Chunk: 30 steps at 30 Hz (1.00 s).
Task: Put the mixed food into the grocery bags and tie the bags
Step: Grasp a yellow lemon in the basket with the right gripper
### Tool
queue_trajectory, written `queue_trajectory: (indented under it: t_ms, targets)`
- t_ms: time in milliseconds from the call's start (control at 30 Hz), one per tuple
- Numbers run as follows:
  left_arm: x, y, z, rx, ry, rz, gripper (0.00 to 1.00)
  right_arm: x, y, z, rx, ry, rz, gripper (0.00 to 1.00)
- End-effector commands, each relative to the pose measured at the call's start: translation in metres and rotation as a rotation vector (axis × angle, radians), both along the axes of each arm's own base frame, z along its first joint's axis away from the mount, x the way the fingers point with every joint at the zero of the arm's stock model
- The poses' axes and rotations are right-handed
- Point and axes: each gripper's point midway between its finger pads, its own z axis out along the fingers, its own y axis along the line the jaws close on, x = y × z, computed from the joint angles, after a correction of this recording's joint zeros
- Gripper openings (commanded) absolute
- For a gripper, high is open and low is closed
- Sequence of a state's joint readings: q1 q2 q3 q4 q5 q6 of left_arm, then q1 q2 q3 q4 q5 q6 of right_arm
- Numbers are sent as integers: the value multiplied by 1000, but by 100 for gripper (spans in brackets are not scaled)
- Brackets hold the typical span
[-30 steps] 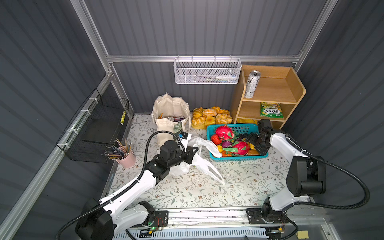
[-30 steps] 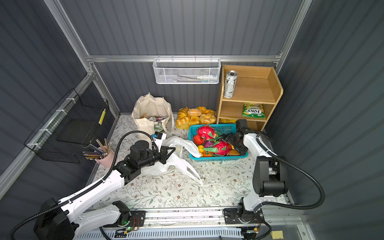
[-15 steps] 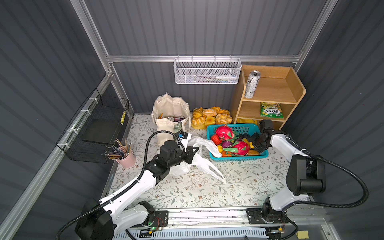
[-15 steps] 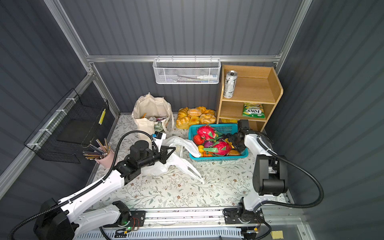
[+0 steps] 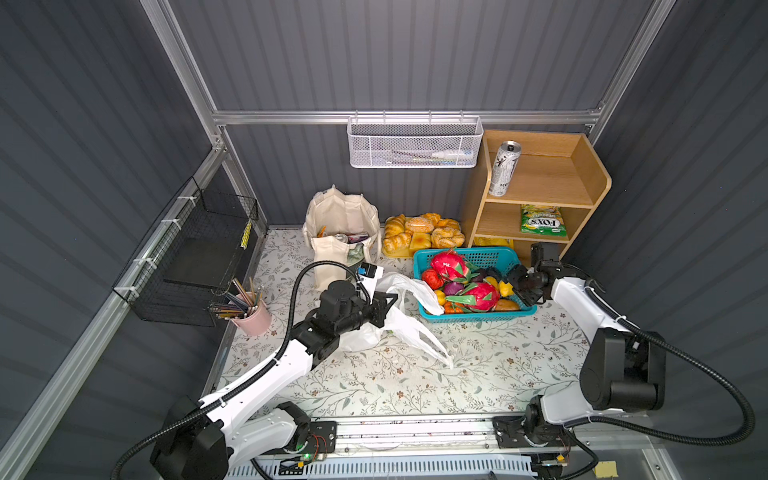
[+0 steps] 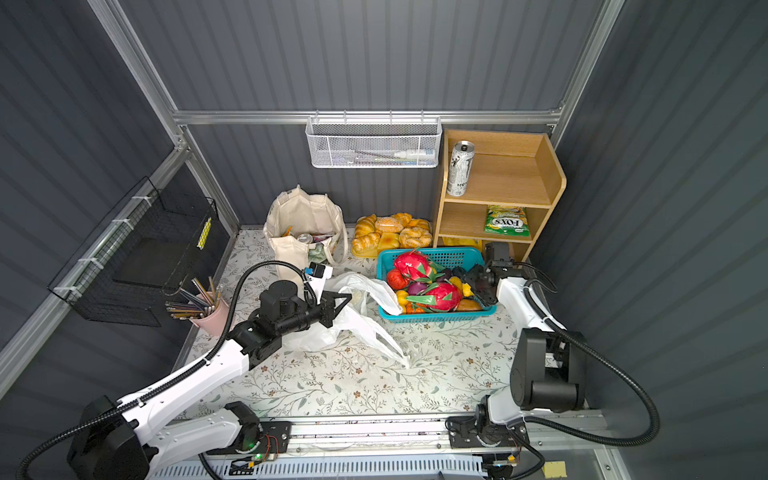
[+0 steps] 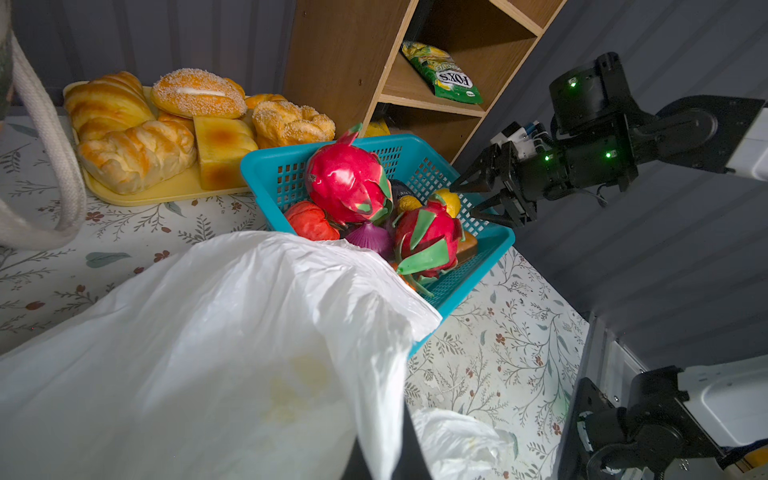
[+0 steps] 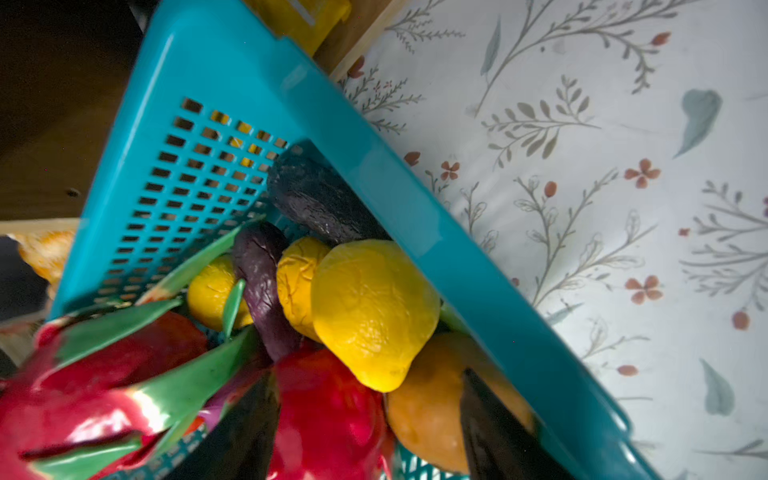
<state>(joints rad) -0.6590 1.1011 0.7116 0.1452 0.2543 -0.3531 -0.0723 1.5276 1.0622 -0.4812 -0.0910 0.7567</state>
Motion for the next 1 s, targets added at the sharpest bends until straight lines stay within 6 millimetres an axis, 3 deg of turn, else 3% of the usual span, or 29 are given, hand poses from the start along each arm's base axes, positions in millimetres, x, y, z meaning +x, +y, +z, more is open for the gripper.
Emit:
queue_trajectory:
  t_ms: [0, 233, 433, 700, 967]
  targets:
    - [3, -3, 8, -29, -7, -6, 0, -3, 5, -16, 40, 59, 10, 76]
    - [5, -5, 9, -34, -5, -10, 0, 17, 4, -34, 50, 91, -1, 76]
    - [5, -5, 10, -35, -7, -8, 0, 21, -2, -35, 9, 88, 4, 53]
    - [6, -6, 11, -32, -6, -9, 0, 19, -10, -8, -31, -23, 10, 32]
    - [7, -6, 11, -27, -6, -11, 0, 11, -6, 37, -30, -156, 58, 27]
